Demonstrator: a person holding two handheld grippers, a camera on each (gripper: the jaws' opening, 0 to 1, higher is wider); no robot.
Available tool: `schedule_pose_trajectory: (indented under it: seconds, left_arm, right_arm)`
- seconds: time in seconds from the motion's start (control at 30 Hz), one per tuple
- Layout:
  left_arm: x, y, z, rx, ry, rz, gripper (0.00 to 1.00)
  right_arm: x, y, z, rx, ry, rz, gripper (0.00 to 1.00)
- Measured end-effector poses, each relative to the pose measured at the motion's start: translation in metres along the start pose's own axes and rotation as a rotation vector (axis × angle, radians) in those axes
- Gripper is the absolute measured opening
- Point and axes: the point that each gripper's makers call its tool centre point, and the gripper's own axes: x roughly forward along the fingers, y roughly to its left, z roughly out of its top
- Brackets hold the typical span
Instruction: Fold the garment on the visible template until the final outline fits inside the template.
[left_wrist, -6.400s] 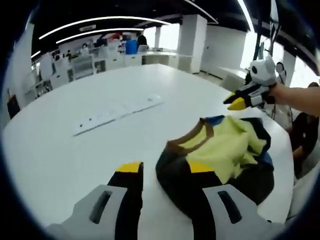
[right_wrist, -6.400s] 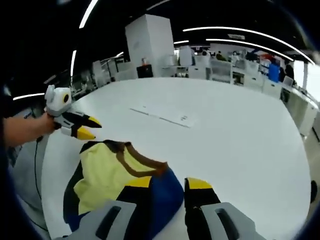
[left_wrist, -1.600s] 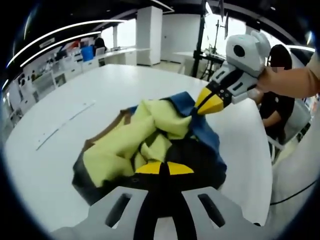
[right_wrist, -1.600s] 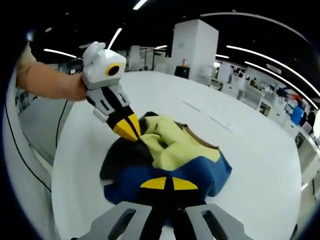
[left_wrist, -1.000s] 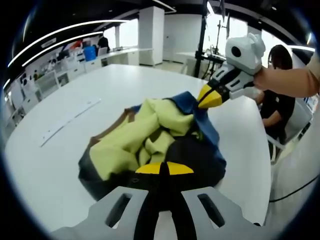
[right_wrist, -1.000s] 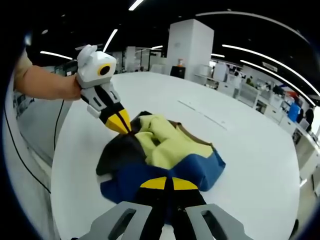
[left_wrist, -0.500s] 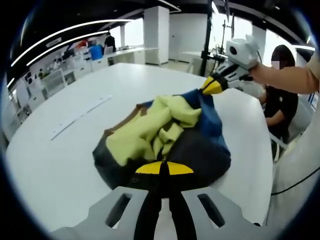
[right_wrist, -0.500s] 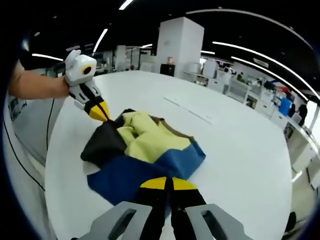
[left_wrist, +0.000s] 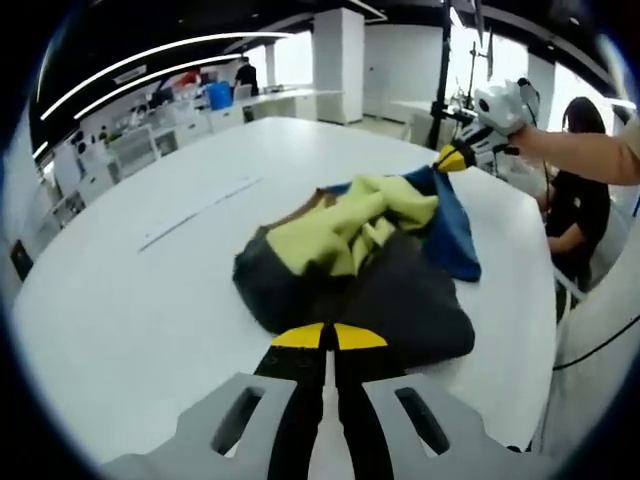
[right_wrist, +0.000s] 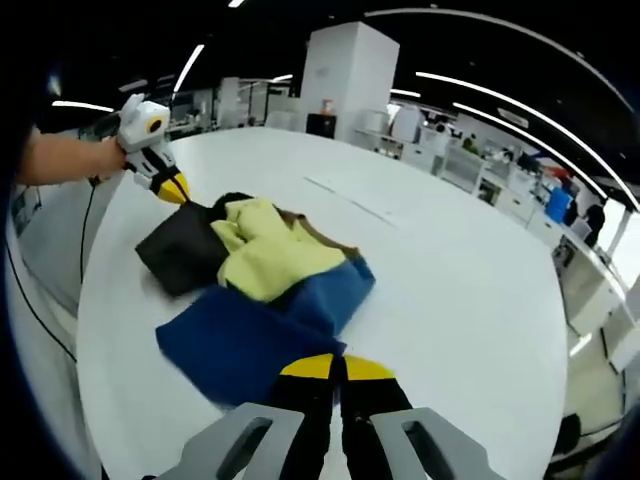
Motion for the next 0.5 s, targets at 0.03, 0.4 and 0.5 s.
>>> schedule_pose_trajectory:
  seconds: [0.03,0.4,0.5]
  left_arm:
    - [-0.003,0.005,-0.002,-0.003,0.003,0.011,0.0]
    - [-0.031,0.051,-0.029,-0.026,0.063,0.127,0.0]
    - [-0.038,0.064,-0.037,-0.045,0.077,0.156,0.0]
  right_arm:
    - [0.0,-0.001,0.0,0.001,0.001,-0.001,0.0]
    - [0.0,-0.023,-0.01,0.002,0.053,-0.04,0.0]
    - [0.0,-0.032,-0.012,0.0,0.067,-0.054,0.0]
